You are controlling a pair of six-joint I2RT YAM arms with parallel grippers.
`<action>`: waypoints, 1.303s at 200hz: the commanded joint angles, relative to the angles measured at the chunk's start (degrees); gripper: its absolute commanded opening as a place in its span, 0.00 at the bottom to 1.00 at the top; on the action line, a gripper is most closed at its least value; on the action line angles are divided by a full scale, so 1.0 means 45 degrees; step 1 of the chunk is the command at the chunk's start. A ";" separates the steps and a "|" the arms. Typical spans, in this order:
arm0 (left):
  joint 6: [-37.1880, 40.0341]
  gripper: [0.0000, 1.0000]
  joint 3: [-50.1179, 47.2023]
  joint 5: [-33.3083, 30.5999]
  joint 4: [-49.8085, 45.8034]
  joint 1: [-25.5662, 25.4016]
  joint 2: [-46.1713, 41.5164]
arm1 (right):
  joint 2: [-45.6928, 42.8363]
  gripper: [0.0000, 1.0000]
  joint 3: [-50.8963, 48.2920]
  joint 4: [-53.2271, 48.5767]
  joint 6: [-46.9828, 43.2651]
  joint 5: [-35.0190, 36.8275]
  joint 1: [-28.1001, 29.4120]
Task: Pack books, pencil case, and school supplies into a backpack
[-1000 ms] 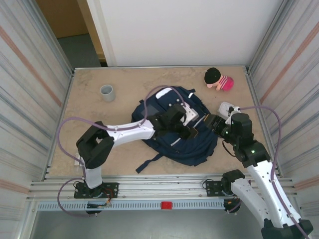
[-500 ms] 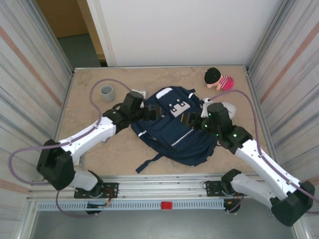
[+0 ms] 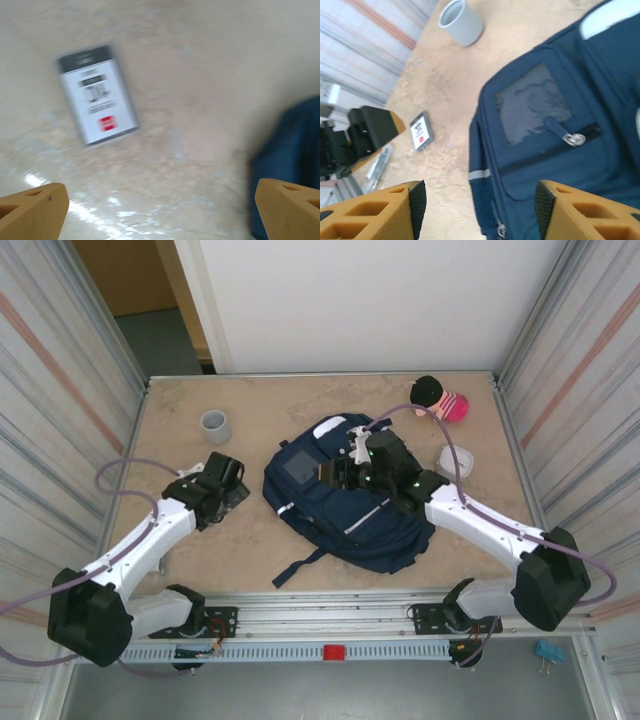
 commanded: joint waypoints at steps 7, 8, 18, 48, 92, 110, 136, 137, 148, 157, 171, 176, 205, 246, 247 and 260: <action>-0.1711 0.96 -0.0234 -0.0275 -0.1632 0.0508 -0.0089 | 0.0622 0.60 0.0617 0.1026 0.0066 -0.1035 0.0244; -0.1711 0.96 -0.0235 -0.0258 -0.1624 0.0535 -0.0095 | 0.0623 0.60 0.0620 0.1040 0.0076 -0.1049 0.0245; -0.1627 0.96 -0.0354 0.0036 -0.1474 0.0855 -0.0042 | 0.0792 0.60 0.0600 0.1147 0.0106 -0.1185 0.0265; -0.1040 0.93 -0.0533 0.1657 -0.1015 0.2269 0.0515 | 0.1008 0.60 0.0507 0.1404 0.0067 -0.1395 0.0283; -0.0132 0.87 0.0027 0.1707 -0.0661 0.3009 0.1548 | 0.1348 0.61 0.0579 0.1480 -0.0050 -0.1337 0.0262; 0.0214 0.83 0.0092 0.2593 -0.0135 0.3558 0.2141 | 0.1569 0.61 0.0636 0.1519 0.0008 -0.1402 0.0254; 0.0542 0.81 0.0333 0.3689 0.0161 0.4292 0.3047 | 0.1714 0.61 0.0661 0.1620 0.0109 -0.1384 0.0221; 0.0549 0.81 0.0352 0.3697 0.0171 0.4311 0.3085 | 0.1716 0.61 0.0662 0.1620 0.0107 -0.1379 0.0214; 0.0686 0.81 0.0557 0.3753 0.0160 0.4433 0.3387 | 0.1769 0.61 0.0672 0.1625 0.0089 -0.1375 0.0170; 0.0763 0.81 0.0751 0.3727 0.0152 0.4485 0.3636 | 0.1829 0.61 0.0686 0.1622 0.0086 -0.1387 0.0130; 0.0842 0.81 0.1005 0.3854 0.0194 0.4578 0.3957 | 0.1930 0.61 0.0737 0.1673 0.0108 -0.1473 0.0040; 0.0862 0.82 0.1099 0.3925 0.0219 0.4601 0.4076 | 0.1951 0.61 0.0739 0.1678 0.0106 -0.1500 0.0028; 0.1024 0.82 0.1696 0.4445 0.0098 0.5002 0.4816 | 0.2138 0.60 0.0778 0.1756 0.0183 -0.1629 -0.0145; 0.1057 0.81 0.1910 0.5012 -0.0125 0.5461 0.5432 | 0.2299 0.60 0.0756 0.1896 0.0277 -0.1794 -0.0406; 0.1060 0.81 0.1902 0.5022 -0.0129 0.5482 0.5439 | 0.2312 0.60 0.0758 0.1905 0.0279 -0.1809 -0.0403; 0.1023 0.81 0.1892 0.5014 -0.0083 0.5566 0.5570 | 0.2371 0.60 0.0757 0.1969 0.0349 -0.1885 -0.0476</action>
